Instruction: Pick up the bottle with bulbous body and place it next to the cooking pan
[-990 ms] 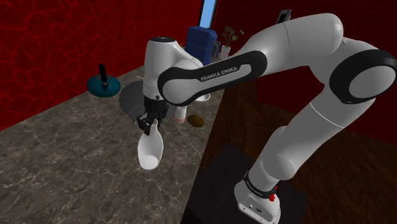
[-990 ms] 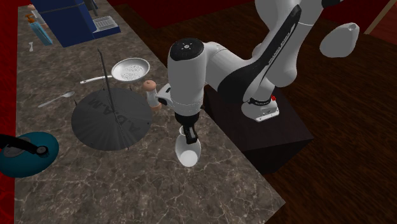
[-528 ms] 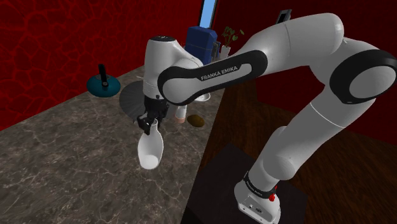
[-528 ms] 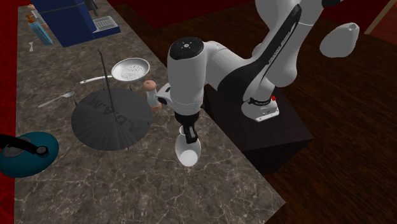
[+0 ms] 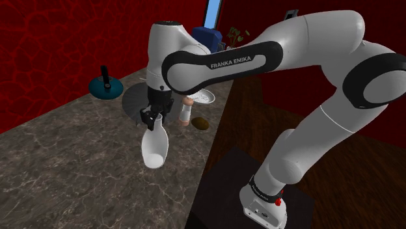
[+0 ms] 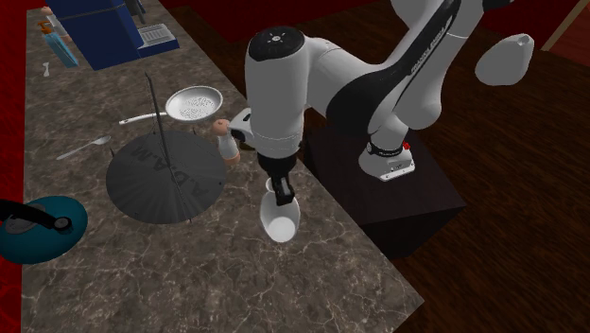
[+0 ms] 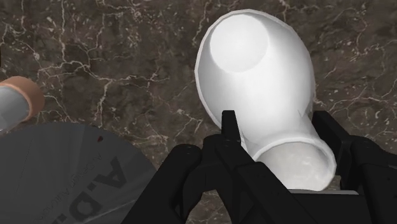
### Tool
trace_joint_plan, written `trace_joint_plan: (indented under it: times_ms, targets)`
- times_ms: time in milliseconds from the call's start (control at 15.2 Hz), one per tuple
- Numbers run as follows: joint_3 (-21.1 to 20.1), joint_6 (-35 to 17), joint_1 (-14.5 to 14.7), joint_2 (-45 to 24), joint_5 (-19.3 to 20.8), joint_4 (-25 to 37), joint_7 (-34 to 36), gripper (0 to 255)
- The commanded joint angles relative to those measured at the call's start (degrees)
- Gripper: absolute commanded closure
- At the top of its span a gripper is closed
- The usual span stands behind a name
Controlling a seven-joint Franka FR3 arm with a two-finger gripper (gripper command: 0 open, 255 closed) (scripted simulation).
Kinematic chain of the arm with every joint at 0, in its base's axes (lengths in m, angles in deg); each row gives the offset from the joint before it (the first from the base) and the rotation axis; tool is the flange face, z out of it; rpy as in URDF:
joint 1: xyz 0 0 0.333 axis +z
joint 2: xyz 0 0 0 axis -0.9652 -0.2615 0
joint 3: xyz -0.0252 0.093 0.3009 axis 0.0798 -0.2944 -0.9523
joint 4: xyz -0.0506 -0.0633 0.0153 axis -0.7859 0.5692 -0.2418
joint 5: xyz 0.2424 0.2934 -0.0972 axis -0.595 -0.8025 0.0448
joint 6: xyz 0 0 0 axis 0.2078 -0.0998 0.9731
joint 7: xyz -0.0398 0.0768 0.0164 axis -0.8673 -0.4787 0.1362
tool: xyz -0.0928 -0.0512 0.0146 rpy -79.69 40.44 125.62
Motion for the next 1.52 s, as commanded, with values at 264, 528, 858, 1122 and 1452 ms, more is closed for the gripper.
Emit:
trace_joint_plan:
  times_ms: [264,528,858,1122,1452]
  targets:
    - [0.54,4.88,-0.11,1.17,-0.25,3.78,-0.48,255]
    - [0.80,7.98,-0.18,1.67,-0.31,6.41,-0.62,255]
    - [1.08,11.84,-0.28,1.99,-0.29,9.96,-0.72,255]
    - [1.26,14.91,-0.38,2.00,-0.19,13.03,-0.72,255]
    - [1.42,18.76,-0.52,1.71,0.01,17.15,-0.65,255]
